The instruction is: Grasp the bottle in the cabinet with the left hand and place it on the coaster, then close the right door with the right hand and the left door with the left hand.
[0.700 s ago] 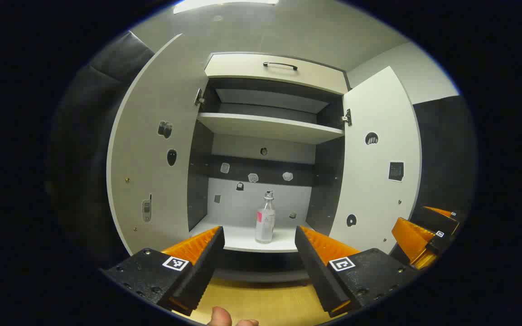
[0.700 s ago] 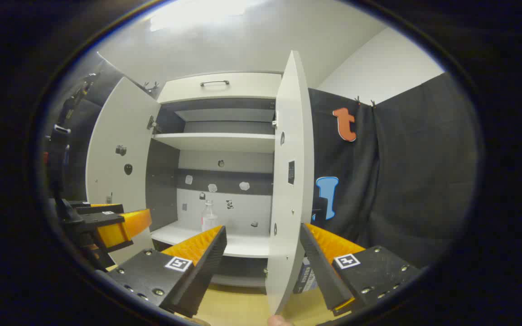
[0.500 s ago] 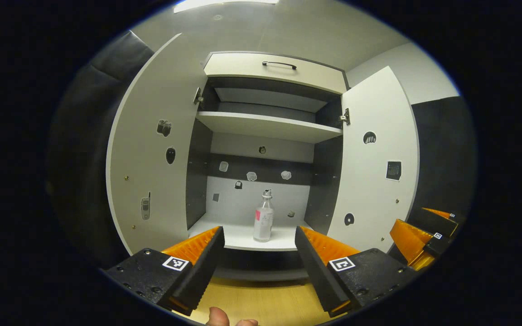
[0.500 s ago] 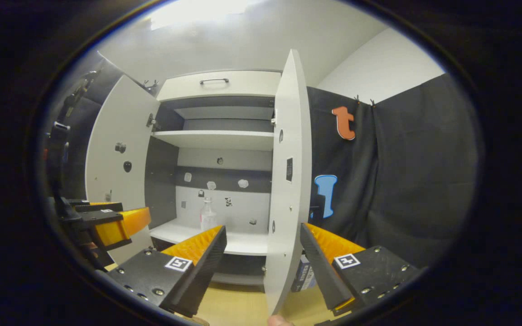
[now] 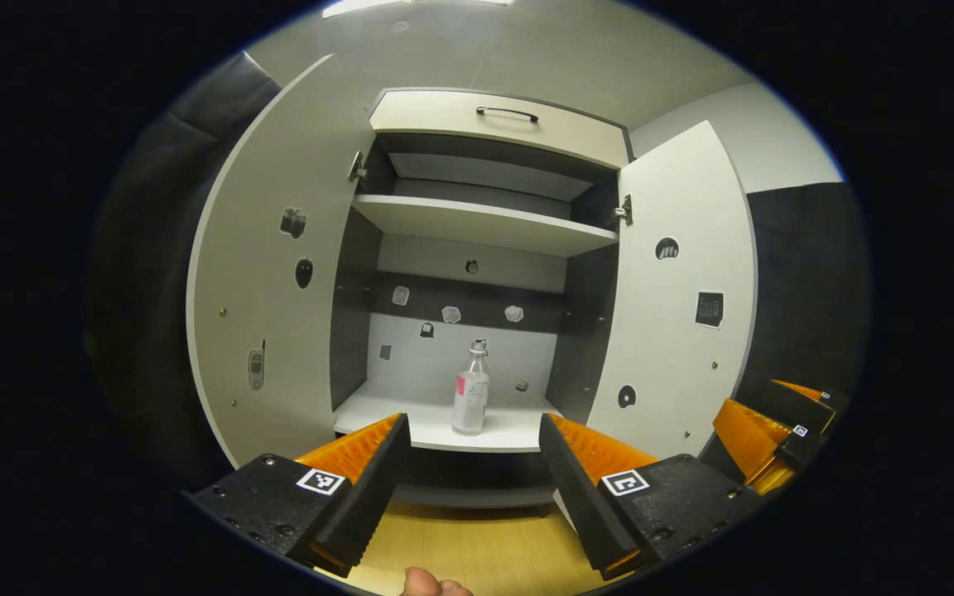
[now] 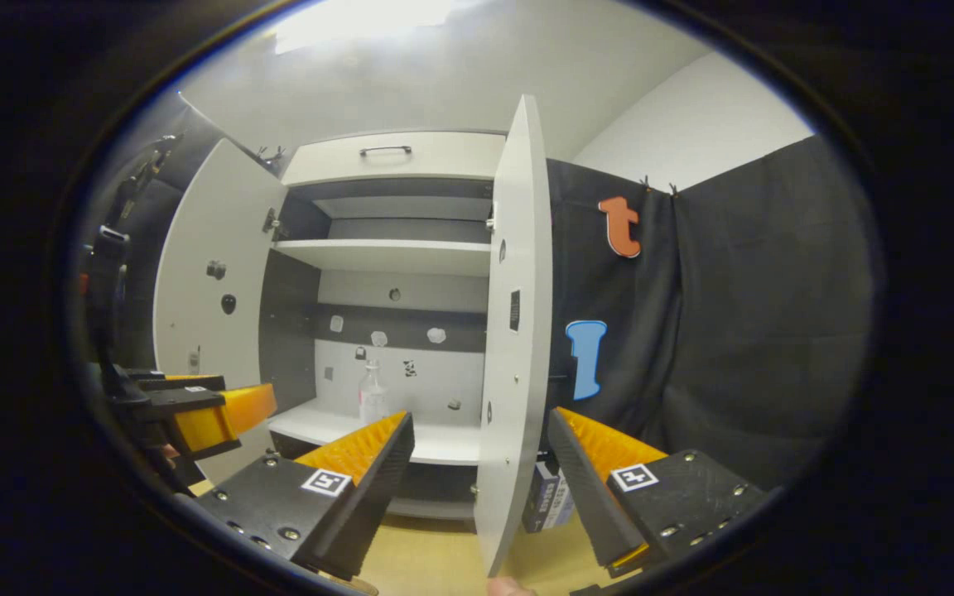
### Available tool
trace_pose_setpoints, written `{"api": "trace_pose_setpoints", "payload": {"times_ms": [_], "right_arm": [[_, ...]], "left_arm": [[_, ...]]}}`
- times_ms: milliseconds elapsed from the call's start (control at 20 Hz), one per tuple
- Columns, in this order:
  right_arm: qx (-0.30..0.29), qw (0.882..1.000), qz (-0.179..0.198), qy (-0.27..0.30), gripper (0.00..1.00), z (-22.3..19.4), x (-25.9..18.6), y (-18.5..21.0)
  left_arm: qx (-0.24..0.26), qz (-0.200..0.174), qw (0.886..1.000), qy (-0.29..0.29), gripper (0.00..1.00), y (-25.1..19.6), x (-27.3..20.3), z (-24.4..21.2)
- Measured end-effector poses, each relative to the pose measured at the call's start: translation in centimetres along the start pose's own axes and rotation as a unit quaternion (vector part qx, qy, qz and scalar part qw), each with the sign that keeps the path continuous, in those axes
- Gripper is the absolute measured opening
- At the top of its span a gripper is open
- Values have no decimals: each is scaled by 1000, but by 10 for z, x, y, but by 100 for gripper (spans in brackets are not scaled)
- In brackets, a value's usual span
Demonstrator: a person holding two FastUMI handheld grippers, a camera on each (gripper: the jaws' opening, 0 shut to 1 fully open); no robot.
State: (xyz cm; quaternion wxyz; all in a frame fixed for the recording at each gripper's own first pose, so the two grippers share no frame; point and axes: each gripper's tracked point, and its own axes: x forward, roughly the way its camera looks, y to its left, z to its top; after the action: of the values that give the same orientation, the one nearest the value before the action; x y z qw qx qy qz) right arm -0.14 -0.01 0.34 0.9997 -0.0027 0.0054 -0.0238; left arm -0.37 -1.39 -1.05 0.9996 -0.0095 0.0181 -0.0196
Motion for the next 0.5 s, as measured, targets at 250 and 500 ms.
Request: {"api": "trace_pose_setpoints", "payload": {"times_ms": [250, 500], "right_arm": [[-2, 1000, -12, 5, 98, 1, 0, -1], [-6, 1000, -31, 0, 98, 3, 1, -3]], "left_arm": [[12, 2, 1000, 6, 96, -2, 6, -4], [39, 7, 999, 4, 93, 4, 35, -5]]}}
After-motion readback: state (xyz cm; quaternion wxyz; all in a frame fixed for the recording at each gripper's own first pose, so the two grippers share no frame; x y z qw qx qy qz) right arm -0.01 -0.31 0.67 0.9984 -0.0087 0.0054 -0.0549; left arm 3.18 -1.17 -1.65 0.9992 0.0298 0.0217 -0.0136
